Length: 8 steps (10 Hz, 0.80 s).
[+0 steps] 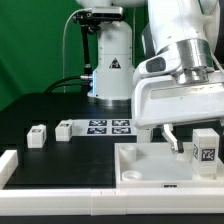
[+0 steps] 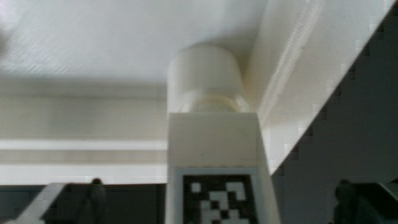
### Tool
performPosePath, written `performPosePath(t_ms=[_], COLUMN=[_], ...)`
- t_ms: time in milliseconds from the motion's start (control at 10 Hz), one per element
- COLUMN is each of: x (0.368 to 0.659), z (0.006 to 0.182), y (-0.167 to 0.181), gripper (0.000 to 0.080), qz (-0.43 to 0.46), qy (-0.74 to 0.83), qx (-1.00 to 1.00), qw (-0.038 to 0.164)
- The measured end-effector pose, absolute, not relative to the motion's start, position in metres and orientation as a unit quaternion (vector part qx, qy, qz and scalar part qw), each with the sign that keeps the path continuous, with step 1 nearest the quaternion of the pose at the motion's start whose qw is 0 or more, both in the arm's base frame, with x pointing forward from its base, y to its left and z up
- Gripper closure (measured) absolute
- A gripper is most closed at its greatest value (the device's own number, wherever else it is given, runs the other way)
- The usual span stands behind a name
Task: Assemble one leg
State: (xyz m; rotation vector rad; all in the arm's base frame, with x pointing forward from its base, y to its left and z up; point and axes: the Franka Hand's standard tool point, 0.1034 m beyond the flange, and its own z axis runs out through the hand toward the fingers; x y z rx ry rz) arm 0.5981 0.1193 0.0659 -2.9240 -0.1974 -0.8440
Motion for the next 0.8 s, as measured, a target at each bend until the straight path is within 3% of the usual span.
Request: performPosePath(t_ms=[600,800], x=[0.6019,0.6036], z=[0.0678,0.0676], y=[0.1193,0.1214], gripper=[0.0150,0.0150], qz=[-0.246,-0.144], qy=[-0.061,-0.043], qx=[-0.966,-0.986], qw=[0.051,0.070])
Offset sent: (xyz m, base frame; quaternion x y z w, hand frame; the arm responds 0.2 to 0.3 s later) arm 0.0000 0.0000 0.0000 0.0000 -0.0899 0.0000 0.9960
